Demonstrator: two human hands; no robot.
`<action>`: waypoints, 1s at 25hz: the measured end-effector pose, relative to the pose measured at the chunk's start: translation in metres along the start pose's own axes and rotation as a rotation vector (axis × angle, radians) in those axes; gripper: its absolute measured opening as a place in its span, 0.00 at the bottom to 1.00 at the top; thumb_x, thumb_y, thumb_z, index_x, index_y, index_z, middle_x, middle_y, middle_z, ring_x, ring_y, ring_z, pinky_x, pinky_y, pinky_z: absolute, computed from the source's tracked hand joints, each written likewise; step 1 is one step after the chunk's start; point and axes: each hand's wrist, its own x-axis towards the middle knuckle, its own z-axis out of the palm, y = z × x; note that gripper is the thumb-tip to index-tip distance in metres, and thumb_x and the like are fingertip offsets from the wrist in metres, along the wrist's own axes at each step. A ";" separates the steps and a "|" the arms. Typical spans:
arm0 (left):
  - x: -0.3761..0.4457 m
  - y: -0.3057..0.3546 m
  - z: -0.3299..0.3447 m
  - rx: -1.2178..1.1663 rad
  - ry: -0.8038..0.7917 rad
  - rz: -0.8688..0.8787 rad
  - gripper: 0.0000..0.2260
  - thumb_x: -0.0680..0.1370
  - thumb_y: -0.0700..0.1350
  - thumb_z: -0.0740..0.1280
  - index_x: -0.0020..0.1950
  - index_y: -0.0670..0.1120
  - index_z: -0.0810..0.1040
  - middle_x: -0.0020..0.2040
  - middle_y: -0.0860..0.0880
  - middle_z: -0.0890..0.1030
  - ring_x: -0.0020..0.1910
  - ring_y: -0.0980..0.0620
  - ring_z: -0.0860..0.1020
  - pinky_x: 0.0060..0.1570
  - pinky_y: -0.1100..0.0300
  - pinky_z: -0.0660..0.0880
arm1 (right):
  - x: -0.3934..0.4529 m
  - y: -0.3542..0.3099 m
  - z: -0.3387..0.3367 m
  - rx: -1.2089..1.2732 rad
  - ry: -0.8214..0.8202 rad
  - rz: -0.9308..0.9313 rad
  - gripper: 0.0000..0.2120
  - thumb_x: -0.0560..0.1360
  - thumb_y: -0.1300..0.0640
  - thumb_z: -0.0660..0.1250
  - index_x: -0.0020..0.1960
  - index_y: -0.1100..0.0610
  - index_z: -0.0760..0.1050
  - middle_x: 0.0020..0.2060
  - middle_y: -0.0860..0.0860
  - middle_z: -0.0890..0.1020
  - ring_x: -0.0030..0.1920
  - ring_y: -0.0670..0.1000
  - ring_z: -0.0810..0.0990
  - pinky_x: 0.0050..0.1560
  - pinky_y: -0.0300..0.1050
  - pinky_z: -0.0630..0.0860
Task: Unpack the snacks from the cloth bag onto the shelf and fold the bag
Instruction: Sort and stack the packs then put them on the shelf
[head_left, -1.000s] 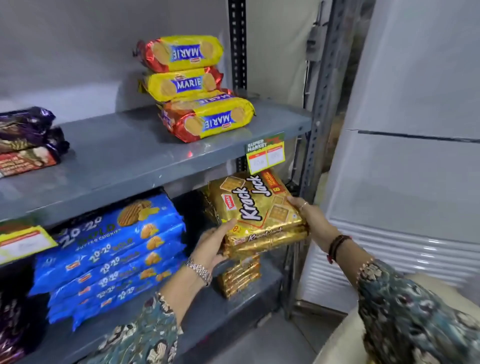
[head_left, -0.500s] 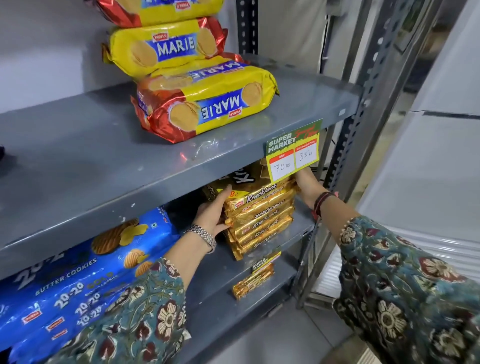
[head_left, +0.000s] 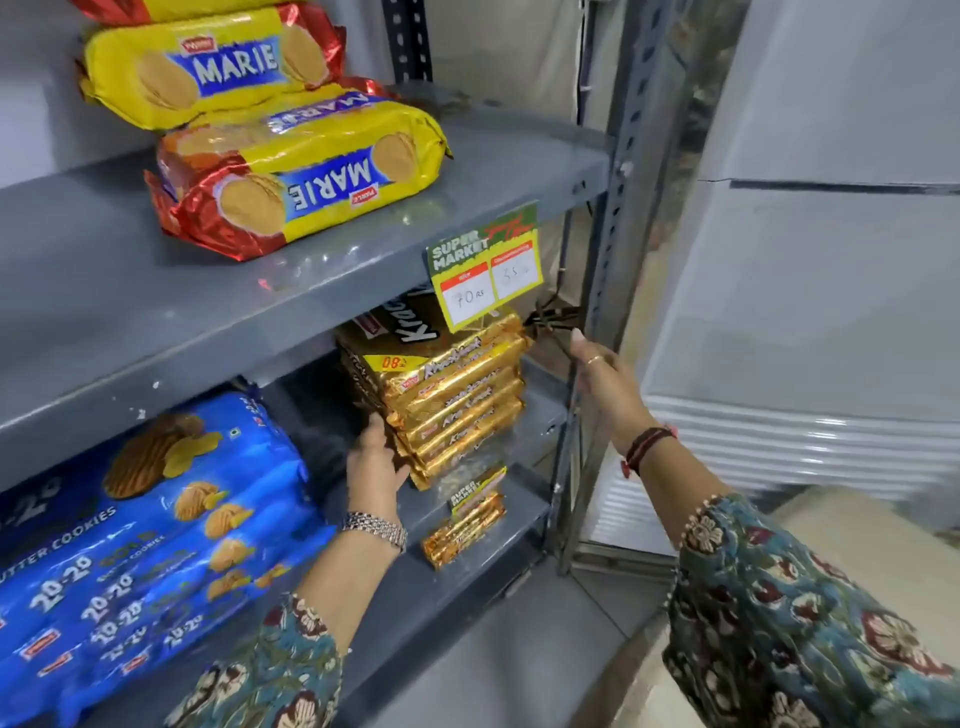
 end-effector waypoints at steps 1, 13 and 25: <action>-0.007 -0.009 -0.001 0.000 0.022 -0.004 0.22 0.80 0.49 0.57 0.72 0.41 0.62 0.73 0.42 0.64 0.71 0.44 0.64 0.67 0.49 0.65 | -0.011 0.009 -0.016 0.012 0.016 0.012 0.17 0.74 0.41 0.65 0.54 0.53 0.78 0.53 0.47 0.81 0.52 0.46 0.78 0.59 0.45 0.72; -0.173 -0.210 0.058 0.484 -0.550 -0.314 0.16 0.81 0.46 0.55 0.67 0.42 0.69 0.65 0.43 0.73 0.66 0.45 0.69 0.60 0.51 0.67 | -0.267 0.142 -0.304 -0.009 0.434 0.148 0.13 0.80 0.55 0.59 0.55 0.62 0.77 0.52 0.57 0.80 0.53 0.54 0.77 0.51 0.45 0.74; -0.199 -0.328 0.115 0.919 -0.816 -0.384 0.46 0.55 0.72 0.70 0.66 0.48 0.71 0.61 0.49 0.77 0.58 0.49 0.76 0.61 0.53 0.70 | -0.303 0.249 -0.353 0.092 0.334 0.551 0.39 0.61 0.32 0.66 0.66 0.52 0.70 0.60 0.51 0.74 0.60 0.53 0.72 0.58 0.51 0.71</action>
